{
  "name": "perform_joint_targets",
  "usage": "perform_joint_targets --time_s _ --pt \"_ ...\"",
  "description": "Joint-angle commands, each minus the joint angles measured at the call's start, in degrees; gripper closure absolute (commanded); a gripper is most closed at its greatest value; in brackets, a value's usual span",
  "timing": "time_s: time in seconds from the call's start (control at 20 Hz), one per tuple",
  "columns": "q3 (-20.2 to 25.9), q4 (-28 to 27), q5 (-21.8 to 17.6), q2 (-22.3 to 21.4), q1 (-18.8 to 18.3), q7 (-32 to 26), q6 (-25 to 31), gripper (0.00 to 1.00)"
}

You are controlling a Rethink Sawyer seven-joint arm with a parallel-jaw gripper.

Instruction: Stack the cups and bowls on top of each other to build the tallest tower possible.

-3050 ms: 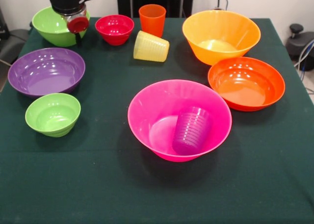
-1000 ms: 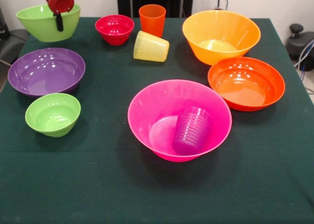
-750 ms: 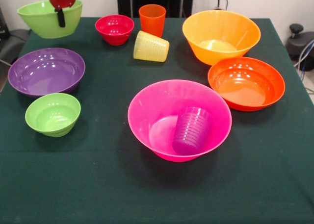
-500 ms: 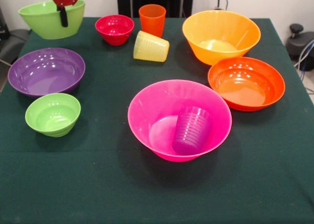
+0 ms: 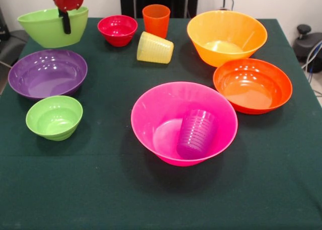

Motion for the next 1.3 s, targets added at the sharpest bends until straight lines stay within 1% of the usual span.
perform_joint_targets --time_s 0.05,0.4,0.7,0.8,1.05,1.3 --pt "6.39 -6.98 -4.62 2.71 3.29 -7.24 5.94 1.00" --pt "6.75 -9.21 -3.67 2.85 5.47 -5.85 8.99 1.00" --pt "6.89 -11.70 -3.29 3.97 7.14 -5.18 9.84 1.00" --pt "6.78 -12.14 -3.31 3.71 7.50 -5.02 9.79 1.00" --pt "7.62 -12.93 -2.12 2.35 8.03 -5.04 12.80 1.00" --pt "7.67 -16.27 -2.12 3.01 9.79 -4.17 16.13 1.00"
